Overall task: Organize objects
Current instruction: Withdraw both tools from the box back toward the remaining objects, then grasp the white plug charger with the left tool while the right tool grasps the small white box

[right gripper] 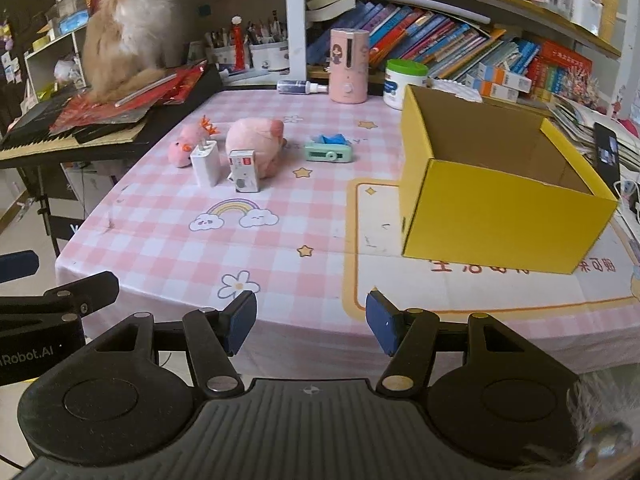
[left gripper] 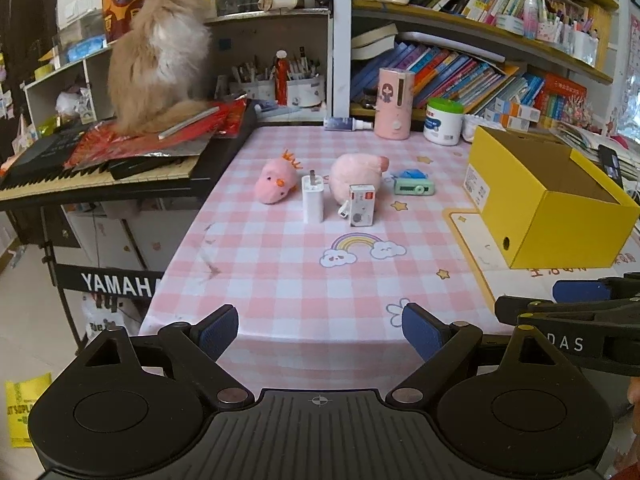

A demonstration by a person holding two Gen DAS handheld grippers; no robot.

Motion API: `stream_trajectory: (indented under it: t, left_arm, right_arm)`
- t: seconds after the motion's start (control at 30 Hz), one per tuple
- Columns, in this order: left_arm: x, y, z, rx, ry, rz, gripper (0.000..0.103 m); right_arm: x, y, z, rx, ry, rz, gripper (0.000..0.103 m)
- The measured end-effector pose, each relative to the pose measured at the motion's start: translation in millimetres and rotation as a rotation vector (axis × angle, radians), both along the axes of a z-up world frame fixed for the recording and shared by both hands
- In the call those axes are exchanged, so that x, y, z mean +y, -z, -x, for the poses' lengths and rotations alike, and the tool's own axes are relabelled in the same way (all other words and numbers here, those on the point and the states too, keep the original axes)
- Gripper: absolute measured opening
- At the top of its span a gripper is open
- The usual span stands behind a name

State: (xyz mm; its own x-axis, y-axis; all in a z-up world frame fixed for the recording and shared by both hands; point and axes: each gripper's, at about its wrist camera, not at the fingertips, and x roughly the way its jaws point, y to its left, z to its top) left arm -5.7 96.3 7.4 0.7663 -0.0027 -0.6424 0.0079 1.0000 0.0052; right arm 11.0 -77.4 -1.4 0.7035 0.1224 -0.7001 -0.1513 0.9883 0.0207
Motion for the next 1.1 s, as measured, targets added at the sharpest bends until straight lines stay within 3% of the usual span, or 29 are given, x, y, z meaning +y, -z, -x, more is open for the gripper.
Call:
stream_trajectory:
  t: [0.33,1.1]
  left_arm:
    - [10.9,5.4,-36.7,0.010,-0.037,0.000,0.091]
    - [43.4,17.3,-131.2,0.086,-0.234,-0.028,0.091]
  right_arm:
    - [14.3,7.6,-39.2,0.018,-0.045,-0.005,0.059]
    - [62.9,29.4,-185.3,0.038,-0.205,-0.074,0.057]
